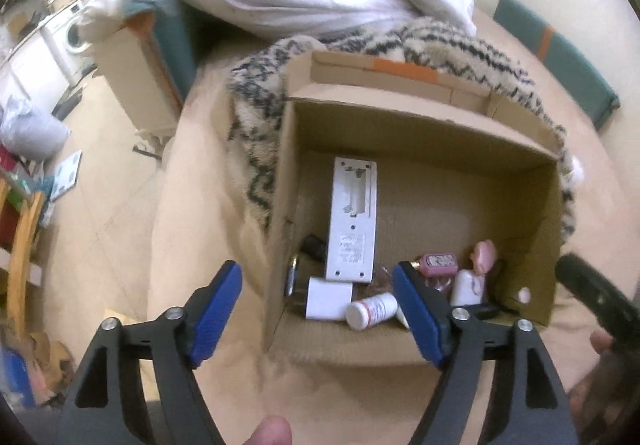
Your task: Organize rigid objects
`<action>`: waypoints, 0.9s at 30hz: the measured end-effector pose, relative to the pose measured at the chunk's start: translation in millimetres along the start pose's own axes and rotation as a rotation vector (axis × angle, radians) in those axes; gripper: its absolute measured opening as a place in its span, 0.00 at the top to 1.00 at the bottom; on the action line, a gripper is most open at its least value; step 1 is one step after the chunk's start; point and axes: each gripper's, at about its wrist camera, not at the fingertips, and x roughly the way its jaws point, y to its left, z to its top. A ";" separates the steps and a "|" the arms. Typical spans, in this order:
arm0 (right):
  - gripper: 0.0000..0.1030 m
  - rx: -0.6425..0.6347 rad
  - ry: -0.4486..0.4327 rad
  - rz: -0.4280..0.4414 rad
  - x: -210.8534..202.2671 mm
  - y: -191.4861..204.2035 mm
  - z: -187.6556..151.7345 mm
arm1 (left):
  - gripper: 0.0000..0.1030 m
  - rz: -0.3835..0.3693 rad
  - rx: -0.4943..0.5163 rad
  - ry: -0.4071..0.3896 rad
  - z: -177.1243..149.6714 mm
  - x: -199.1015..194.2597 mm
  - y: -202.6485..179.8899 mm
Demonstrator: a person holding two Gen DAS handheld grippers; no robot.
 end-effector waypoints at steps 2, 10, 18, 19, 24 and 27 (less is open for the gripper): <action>0.00 0.000 -0.005 -0.005 -10.5 -2.7 -7.9 | 0.10 -0.032 -0.022 0.004 -8.9 -9.3 10.0; 0.00 -0.026 -0.110 -0.027 -59.9 5.5 -41.8 | 0.02 0.021 -0.005 -0.117 -44.5 -57.7 30.4; 0.00 -0.090 -0.235 -0.125 -85.2 26.2 -65.2 | 0.02 0.102 0.052 -0.289 -71.2 -90.7 25.3; 0.00 -0.098 -0.248 -0.135 -86.4 28.0 -67.2 | 0.02 0.106 0.063 -0.296 -73.8 -91.4 22.5; 0.00 -0.141 -0.274 -0.187 -83.1 34.5 -69.0 | 0.02 0.077 0.098 -0.306 -84.1 -88.0 15.8; 0.00 -0.132 -0.261 -0.192 -76.2 32.3 -66.4 | 0.02 0.064 0.094 -0.277 -83.7 -81.4 15.4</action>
